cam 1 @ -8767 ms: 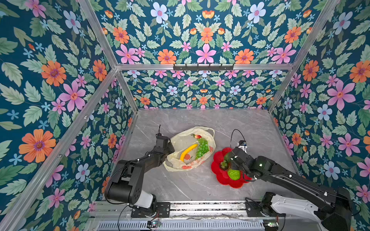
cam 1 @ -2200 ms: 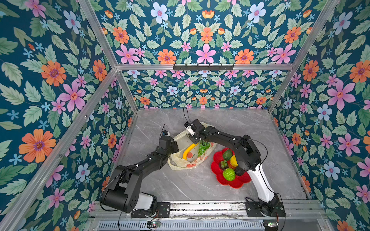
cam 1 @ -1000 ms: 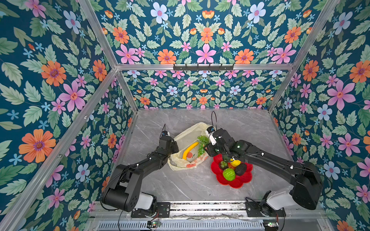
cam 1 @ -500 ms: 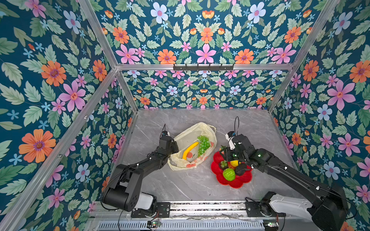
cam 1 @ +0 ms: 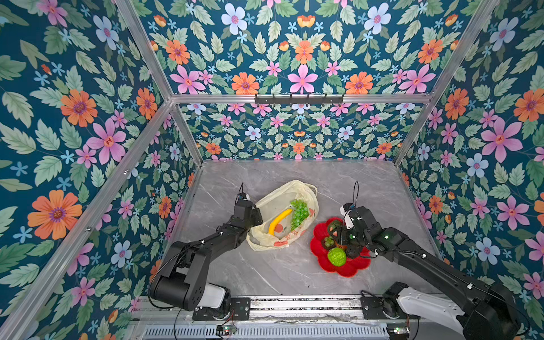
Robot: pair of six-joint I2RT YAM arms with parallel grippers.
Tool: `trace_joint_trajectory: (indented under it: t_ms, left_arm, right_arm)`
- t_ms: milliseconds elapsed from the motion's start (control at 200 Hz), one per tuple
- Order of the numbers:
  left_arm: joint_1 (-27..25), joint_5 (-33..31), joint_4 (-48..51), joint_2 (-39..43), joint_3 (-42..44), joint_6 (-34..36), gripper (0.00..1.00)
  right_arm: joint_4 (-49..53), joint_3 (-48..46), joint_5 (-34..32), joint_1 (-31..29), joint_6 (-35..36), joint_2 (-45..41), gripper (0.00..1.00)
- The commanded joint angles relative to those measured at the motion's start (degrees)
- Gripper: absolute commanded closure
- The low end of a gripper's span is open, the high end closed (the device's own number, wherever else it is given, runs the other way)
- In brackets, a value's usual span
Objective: Take the fake fruits out of the plastic bag
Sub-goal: 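Lift the red apple out and carry it over the red plate, then lower the red apple into the plate and open the right gripper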
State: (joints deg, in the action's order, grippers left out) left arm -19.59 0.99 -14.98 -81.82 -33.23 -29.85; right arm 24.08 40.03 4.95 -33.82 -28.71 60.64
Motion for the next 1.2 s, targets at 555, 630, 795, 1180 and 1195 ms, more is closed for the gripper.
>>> trace_joint_trajectory:
  t_ms: [555,630,795,1180,1195]
  left_arm:
    - [0.0,-0.9,-0.7,0.2,0.0,0.1,1.00]
    - [0.0,-0.9,-0.7,0.1,0.0,0.1,1.00]
    - [0.0,-1.0,-0.7,0.2,0.0,0.1,1.00]
    - [0.0,-1.0,-0.6,0.5,0.0,0.1,1.00]
    - [0.0,-1.0,-0.6,0.5,0.1,0.1,1.00]
  right_arm:
    - [-2.1,-4.7,-1.6,0.9,-2.8,1.0,0.60]
    - [-2.3,-5.1,-1.8,0.9,-3.0,1.0,0.59]
    - [-2.6,-5.6,-2.2,0.9,-3.3,1.0,0.56]
    - [-1.9,-5.5,-3.4,0.9,-3.5,0.4,0.46]
    - [-1.9,-5.5,-3.5,0.9,-3.4,0.4,0.46]
